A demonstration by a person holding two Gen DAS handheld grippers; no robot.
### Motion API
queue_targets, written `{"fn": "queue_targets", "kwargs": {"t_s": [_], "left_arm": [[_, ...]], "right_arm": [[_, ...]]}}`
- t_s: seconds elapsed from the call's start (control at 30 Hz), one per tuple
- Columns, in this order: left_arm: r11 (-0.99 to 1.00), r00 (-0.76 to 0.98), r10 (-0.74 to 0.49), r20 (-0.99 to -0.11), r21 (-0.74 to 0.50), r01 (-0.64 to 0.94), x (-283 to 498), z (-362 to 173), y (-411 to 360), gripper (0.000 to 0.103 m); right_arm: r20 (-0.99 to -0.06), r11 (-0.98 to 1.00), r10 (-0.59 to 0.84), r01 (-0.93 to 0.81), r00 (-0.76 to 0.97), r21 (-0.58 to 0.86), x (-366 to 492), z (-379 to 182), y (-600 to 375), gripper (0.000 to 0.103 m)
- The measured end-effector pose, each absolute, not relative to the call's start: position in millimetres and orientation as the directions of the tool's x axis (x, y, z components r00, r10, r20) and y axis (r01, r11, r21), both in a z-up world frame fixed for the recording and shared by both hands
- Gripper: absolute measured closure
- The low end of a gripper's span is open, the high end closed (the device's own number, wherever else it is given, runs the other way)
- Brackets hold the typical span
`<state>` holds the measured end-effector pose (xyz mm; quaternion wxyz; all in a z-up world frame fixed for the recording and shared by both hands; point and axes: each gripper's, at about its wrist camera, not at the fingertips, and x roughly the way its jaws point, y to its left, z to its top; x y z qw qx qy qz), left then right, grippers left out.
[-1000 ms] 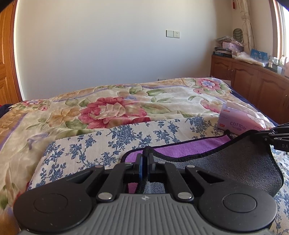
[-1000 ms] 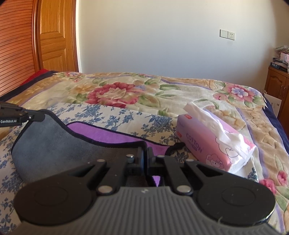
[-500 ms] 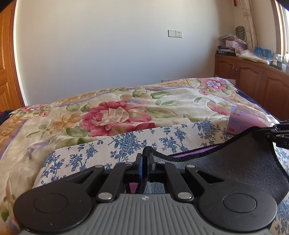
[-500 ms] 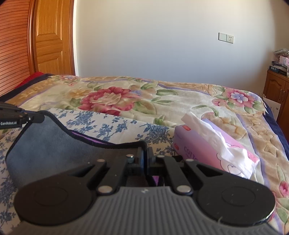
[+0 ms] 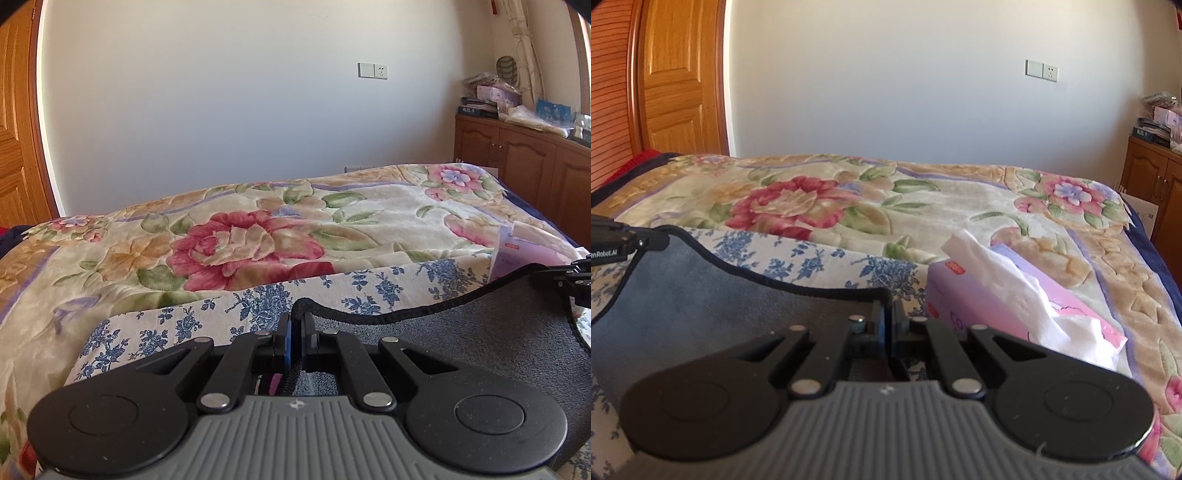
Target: Fold towel
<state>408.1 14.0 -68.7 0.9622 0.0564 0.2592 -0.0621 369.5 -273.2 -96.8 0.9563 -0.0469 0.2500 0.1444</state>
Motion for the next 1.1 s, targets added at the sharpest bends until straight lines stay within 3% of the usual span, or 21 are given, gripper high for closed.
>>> {"fn": "queue_targets", "kwargs": {"t_s": [0.63, 0.7, 0.8, 0.83, 1.1], "left_arm": [[0.985, 0.831, -0.065, -0.552, 0.098, 0.142, 430.1, -98.0, 13.5, 0.093], [0.986, 0.828, -0.066, -0.556, 0.091, 0.139, 429.5, -96.3, 14.4, 0.082], [0.988, 0.829, -0.065, -0.555, 0.080, 0.131, 426.6, -91.5, 15.3, 0.062], [0.988, 0.831, -0.068, -0.553, 0.078, 0.133, 424.6, -89.0, 14.8, 0.060], [0.986, 0.829, -0.093, -0.552, 0.064, 0.154, 401.0, -64.8, 11.3, 0.035]], "right_arm": [[-0.537, 0.956, 0.251, -0.293, 0.805, 0.007, 379.1, -116.2, -277.0, 0.098], [-0.536, 0.960, 0.240, -0.281, 0.809, 0.006, 377.3, -113.2, -277.6, 0.095], [-0.533, 0.965, 0.222, -0.262, 0.817, 0.000, 374.2, -107.1, -279.2, 0.070], [-0.530, 0.965, 0.221, -0.262, 0.819, -0.002, 372.3, -104.6, -279.4, 0.062], [-0.521, 0.963, 0.231, -0.269, 0.822, 0.003, 350.1, -80.7, -276.5, 0.062]]}}
